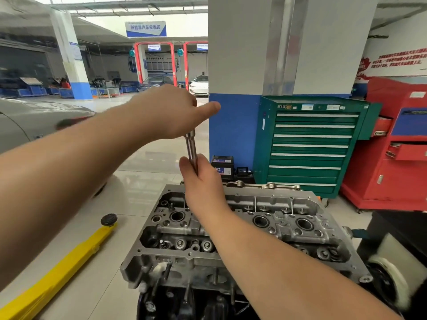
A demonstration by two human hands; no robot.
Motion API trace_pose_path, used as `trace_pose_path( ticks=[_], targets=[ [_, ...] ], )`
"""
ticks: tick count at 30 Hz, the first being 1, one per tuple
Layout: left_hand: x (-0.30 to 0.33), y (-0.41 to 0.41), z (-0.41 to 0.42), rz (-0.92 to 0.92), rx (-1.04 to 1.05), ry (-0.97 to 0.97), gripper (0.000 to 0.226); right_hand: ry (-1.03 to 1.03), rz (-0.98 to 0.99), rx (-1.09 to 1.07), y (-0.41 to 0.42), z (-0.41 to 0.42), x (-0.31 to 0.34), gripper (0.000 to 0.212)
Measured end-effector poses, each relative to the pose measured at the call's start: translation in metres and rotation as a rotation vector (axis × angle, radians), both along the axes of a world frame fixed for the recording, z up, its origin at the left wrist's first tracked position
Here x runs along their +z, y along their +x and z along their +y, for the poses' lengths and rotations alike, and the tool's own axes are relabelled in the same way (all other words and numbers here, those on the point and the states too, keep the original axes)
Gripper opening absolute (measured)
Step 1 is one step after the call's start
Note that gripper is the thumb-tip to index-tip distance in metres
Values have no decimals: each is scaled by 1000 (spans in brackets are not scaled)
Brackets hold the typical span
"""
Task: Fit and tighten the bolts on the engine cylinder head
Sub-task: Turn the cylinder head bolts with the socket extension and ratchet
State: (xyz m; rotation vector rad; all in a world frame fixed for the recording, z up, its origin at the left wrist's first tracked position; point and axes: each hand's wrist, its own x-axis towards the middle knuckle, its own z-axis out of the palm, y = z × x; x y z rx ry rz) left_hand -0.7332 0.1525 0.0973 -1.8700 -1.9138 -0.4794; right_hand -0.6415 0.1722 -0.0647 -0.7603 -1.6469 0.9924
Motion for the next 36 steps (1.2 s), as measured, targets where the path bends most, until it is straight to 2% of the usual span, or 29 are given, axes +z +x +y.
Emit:
trace_pose_path(
  ticks=[5, 8, 11, 15, 17, 20, 22, 24, 27, 30, 32, 34, 36],
  targets=[
    [-1, 6, -12, 214, 113, 10, 65, 21, 16, -7, 3, -4, -1, 31],
    [-5, 16, -8, 223, 86, 92, 68, 2, 74, -33, 4, -4, -1, 33],
    [-6, 10, -3, 204, -96, 203, 74, -46, 110, -30, 5, -4, 1, 33],
    [1, -22, 6, -6, -502, 51, 63, -107, 120, 45, 6, -9, 5, 39],
    [3, -25, 15, -101, -575, -12, 52, -197, 178, 87, 9, -9, 10, 42],
    [6, -10, 23, -60, -657, -39, 34, -285, 295, 119, 15, -5, 16, 45],
    [8, -3, 24, -23, -733, -35, 27, -235, 311, 125, 16, -5, 15, 46],
    [8, -9, 23, -66, -764, -55, 26, -174, 256, 136, 14, -9, 13, 40],
    [4, -25, 21, -179, -716, -64, 26, -145, 151, 121, 11, -9, 14, 32],
    [-2, -27, 15, -210, -595, -32, 29, -141, 144, 76, 8, -6, 14, 30],
    [-6, -22, 11, -172, -443, 23, 38, -147, 173, 66, 7, -5, 13, 29],
    [-13, -20, 10, -76, -205, 141, 50, -144, 198, 62, 7, -4, 11, 27],
    [-22, -18, 8, -95, -90, 239, 58, -117, 181, 44, 6, -4, 10, 26]
  ],
)
